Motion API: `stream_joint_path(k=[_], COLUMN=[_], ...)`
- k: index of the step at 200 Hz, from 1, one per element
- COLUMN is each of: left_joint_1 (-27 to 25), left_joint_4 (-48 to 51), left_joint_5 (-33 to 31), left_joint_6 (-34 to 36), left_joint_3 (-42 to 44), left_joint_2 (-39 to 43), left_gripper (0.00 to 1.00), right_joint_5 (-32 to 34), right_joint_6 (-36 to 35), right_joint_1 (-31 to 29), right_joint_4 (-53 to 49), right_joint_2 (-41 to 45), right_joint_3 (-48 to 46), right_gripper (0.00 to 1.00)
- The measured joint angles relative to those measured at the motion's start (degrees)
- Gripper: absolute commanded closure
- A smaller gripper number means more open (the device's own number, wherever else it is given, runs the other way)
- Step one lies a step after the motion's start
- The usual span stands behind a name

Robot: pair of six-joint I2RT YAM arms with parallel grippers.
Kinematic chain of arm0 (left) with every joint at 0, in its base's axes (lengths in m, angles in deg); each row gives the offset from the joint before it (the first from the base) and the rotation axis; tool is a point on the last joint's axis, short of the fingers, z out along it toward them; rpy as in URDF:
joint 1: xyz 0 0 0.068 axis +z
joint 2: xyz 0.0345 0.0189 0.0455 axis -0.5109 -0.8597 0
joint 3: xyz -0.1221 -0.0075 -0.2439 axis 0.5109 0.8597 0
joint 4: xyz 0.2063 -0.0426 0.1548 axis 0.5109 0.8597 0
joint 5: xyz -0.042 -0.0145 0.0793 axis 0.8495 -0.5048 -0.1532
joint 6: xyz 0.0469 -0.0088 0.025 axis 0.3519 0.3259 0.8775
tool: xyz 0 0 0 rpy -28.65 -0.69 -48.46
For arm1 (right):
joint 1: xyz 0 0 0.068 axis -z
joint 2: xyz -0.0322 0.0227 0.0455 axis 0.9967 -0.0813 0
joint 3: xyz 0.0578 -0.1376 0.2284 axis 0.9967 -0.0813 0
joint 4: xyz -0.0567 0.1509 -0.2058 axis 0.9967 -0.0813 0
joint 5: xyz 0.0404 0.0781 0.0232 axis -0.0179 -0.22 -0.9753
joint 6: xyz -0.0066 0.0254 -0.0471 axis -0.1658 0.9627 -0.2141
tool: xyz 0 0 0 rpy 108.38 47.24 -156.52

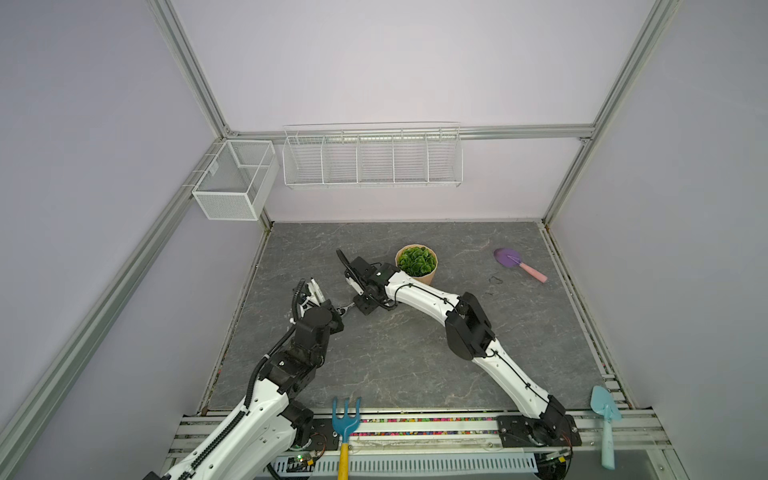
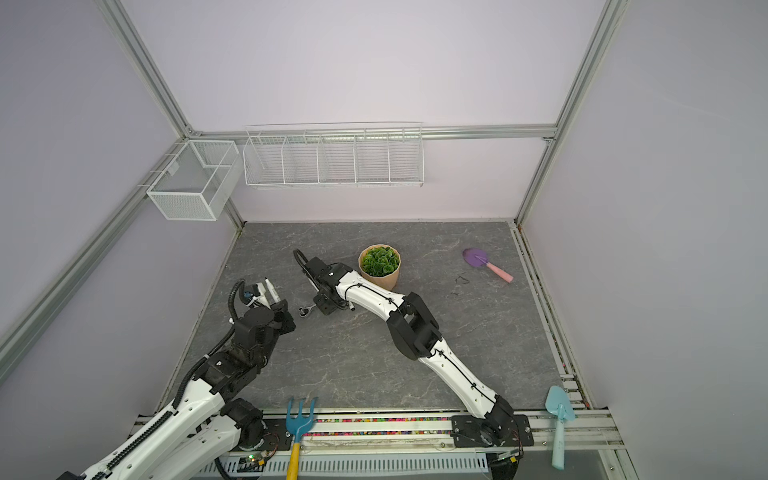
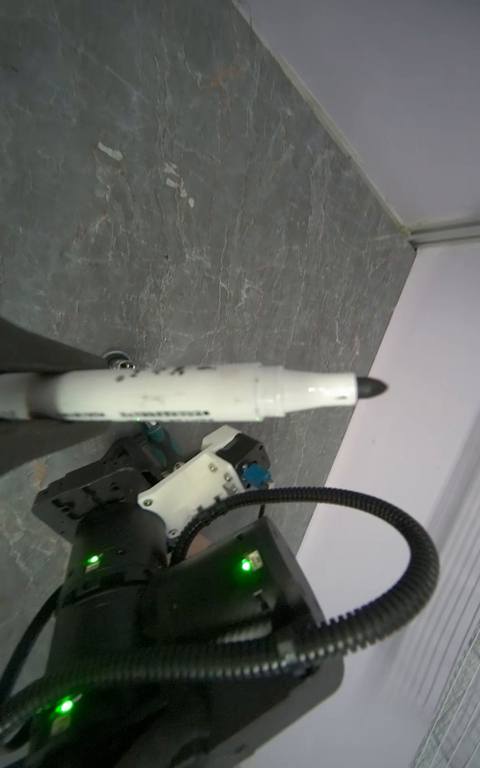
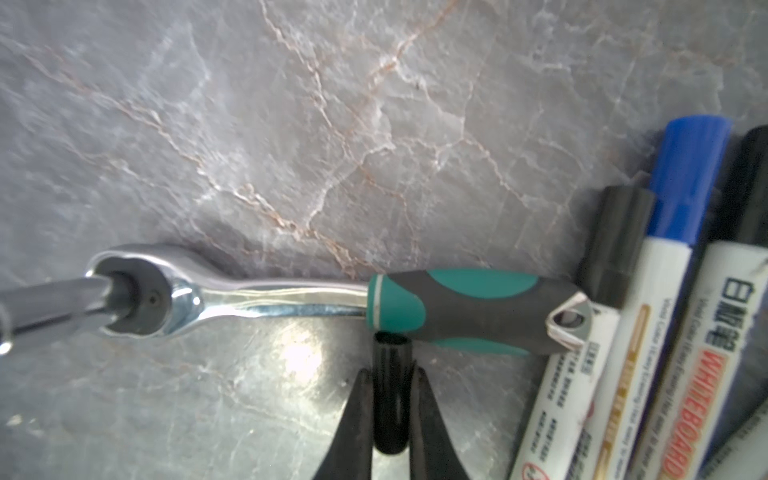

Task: Insert the pens into the pen caps
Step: 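Move the right gripper to the loose black cap by the wrench and grasp it, then lift the black cap with the right gripper and carry it above the held marker tip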

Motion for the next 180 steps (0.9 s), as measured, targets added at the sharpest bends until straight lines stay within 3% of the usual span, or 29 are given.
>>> stream_joint_path(k=[39,84,127,180], left_joint_1=[0.04,0.04,0.04,0.04], left_joint_4=[-5.01,-15.32,-22.80,-26.95], left_joint_5=[13.40,26.86,34.93,37.55], left_joint_6=[5.11,6.29,7.17,7.15], left_joint_3=[0.98,3.13,3.30,3.28], left_joint_2=[-0.37,-5.07,-13.20,-16.55], left_gripper=[1.00,1.00,1.00,1.00], right_joint_5=[-10.16,-23.54,-36.09,-43.04], right_joint_6=[5.22,14.49,22.18,25.86], right_joint_1=[5.46,12.72,13.31,13.00], right_joint_4=[14.73,36.24,51.30,56.26], right_joint_2=[18.82,39.21,40.61,38.51], right_joint_3=[-24.76,-39.36,-43.85,-44.70], right_gripper=[0.93,0.93,0.91,0.92])
